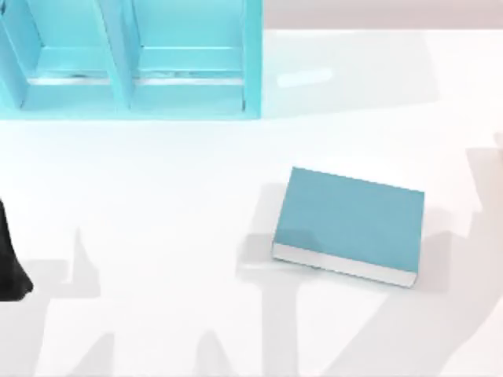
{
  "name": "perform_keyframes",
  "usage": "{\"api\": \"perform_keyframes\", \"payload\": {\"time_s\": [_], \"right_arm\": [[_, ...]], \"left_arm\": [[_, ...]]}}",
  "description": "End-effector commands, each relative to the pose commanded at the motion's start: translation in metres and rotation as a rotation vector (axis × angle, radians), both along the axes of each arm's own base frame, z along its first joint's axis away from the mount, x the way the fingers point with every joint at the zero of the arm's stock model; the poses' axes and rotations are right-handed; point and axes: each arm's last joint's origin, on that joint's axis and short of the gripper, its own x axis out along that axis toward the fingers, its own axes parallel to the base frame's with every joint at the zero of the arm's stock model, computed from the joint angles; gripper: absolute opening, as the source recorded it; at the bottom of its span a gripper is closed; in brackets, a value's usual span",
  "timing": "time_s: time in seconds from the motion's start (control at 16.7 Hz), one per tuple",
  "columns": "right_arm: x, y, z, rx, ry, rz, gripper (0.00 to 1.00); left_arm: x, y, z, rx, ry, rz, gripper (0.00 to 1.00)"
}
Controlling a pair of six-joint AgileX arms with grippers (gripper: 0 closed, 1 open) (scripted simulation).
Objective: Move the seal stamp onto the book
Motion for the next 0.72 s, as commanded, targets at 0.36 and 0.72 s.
{"api": "perform_keyframes", "payload": {"time_s": [0.36, 0.72], "right_arm": [[0.0, 0.0, 0.0, 0.0, 0.0, 0.0, 0.55], [0.0, 0.0, 0.0, 0.0, 0.0, 0.0, 0.1]], "left_arm": [[0.0, 0.0, 0.0, 0.0, 0.0, 0.0, 1.0], [0.0, 0.0, 0.0, 0.0, 0.0, 0.0, 1.0]]}}
